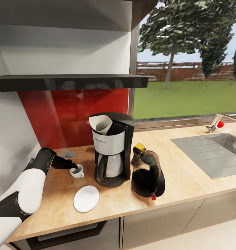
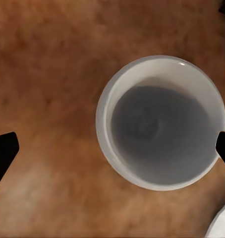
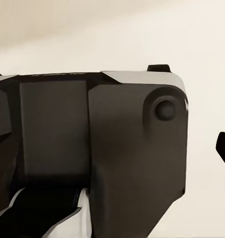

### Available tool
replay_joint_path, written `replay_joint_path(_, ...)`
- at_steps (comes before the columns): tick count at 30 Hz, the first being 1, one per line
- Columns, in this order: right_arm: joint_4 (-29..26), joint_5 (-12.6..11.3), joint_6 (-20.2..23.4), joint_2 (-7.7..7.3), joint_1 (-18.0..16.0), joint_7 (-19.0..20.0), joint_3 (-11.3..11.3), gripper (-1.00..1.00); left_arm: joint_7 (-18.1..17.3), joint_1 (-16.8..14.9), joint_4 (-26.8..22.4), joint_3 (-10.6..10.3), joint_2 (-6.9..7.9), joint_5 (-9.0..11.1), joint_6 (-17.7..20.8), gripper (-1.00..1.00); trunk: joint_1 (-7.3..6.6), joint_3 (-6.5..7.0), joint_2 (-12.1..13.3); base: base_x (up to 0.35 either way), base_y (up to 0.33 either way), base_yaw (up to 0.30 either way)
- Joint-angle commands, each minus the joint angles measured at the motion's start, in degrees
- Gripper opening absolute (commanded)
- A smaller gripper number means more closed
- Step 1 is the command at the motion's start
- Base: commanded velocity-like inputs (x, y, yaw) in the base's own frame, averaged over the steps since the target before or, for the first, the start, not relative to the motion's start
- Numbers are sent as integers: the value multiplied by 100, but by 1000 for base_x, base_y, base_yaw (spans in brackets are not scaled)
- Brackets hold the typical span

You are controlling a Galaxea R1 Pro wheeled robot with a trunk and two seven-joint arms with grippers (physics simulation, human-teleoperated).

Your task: Set up a coffee station on the kitchen countertop: keep the coffee maker on the countertop, move the bottle of coffee from the kitchen shelf to the counter next to the coffee maker, place a paper coffee filter on top of the coffee maker, put the saucer next to the coffee maker with the coffee cup on the saucer, and place the electric kettle next to the coffee maker.

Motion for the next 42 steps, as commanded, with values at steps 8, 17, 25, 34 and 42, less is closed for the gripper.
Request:
replay_joint_path(8,0,-53,-7,1,-4,-20,49,100,-49,25,2,37,-4,-52,-3,100,4,-13,-13,17,0,0)
replay_joint_path(17,0,-53,-7,6,-4,-20,49,100,-49,27,3,37,-5,-49,-4,100,4,-13,-13,38,0,0)
replay_joint_path(25,12,-48,-7,2,-4,-20,49,100,-49,242,-67,48,1,-38,-4,100,4,-13,-13,3,0,0)
replay_joint_path(34,17,-44,-7,1,-4,-20,49,100,-49,253,-94,48,4,93,-11,100,4,-13,-13,1,0,0)
replay_joint_path(42,12,-44,-7,1,-4,-20,49,100,-49,255,-94,46,4,98,-11,100,4,-13,-13,82,0,0)
